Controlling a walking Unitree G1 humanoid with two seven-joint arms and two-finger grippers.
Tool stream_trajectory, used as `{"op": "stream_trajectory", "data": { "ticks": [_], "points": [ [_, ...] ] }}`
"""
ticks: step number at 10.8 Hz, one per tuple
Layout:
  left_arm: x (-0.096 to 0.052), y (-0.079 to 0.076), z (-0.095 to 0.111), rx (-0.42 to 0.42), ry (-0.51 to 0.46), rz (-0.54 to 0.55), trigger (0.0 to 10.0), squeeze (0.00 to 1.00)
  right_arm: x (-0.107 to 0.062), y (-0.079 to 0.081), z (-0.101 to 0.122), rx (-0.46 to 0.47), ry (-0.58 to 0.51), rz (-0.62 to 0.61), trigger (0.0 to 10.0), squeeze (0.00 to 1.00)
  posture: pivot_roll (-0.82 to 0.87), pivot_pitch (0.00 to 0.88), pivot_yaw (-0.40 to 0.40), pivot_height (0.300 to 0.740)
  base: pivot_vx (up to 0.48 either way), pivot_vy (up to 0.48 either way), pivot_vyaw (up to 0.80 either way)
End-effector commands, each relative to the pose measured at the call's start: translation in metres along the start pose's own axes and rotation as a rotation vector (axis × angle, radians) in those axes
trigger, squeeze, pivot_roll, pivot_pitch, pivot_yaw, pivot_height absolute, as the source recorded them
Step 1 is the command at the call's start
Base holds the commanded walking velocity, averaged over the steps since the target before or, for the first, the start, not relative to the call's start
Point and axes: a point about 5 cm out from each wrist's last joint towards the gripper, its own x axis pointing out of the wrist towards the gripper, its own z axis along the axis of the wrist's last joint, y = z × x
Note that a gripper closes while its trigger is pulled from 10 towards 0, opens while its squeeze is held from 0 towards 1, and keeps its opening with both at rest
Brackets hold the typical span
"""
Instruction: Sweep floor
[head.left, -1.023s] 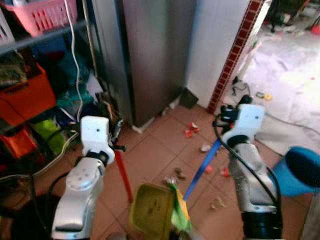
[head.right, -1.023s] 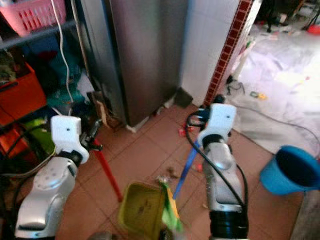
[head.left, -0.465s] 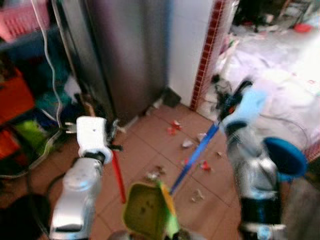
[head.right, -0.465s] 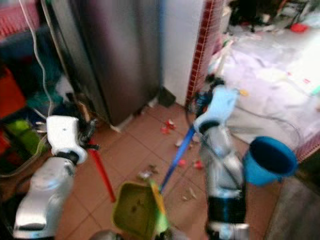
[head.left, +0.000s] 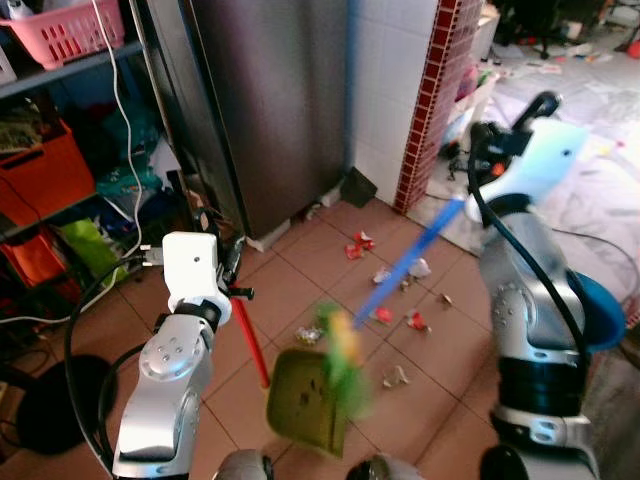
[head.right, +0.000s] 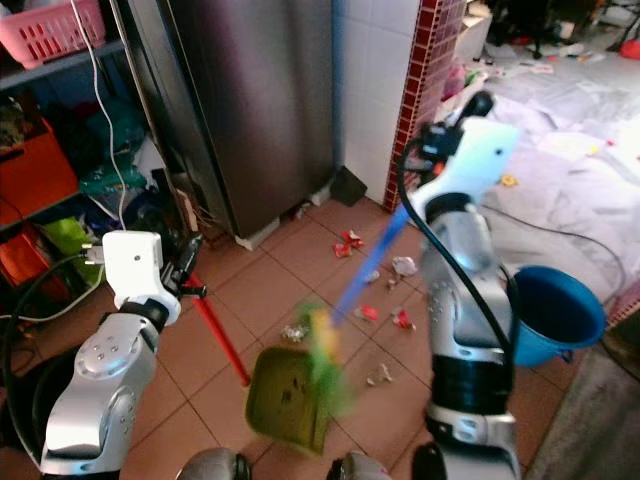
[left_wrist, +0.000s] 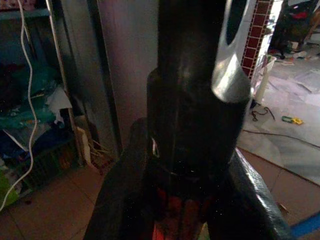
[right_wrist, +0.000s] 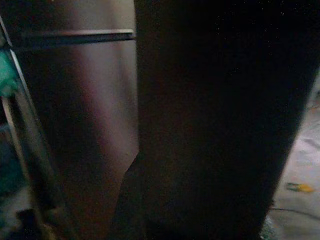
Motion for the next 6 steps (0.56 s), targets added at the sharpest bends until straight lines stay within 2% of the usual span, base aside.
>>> {"op": "stream_trajectory", "data": {
  "ticks": [1,2,4,6],
  "points": [
    [0.001,0.002,0.011,-0.002,-0.056,0.003,10.0,0.00,0.001,0.004,0.004,0.008,-0.032,0.013,10.0,0.00,-0.02,0.027,0.015,0.740,0.000,0.000,0.00],
    [0.001,0.002,0.010,-0.009,-0.051,0.004,10.0,0.00,-0.006,0.001,-0.004,-0.021,-0.009,0.005,10.0,0.00,-0.02,0.024,0.016,0.740,0.000,0.277,0.00],
    [0.001,0.002,0.008,-0.021,-0.037,-0.001,10.0,0.00,-0.012,0.005,-0.008,-0.072,-0.009,0.019,10.0,0.00,-0.02,0.021,0.018,0.740,0.000,0.480,0.00],
    [0.002,0.002,0.008,-0.022,-0.035,0.000,10.0,0.00,-0.013,0.008,-0.008,-0.103,-0.022,0.030,10.0,0.00,-0.02,0.021,0.018,0.740,0.000,0.480,-0.67]
  ]
}}
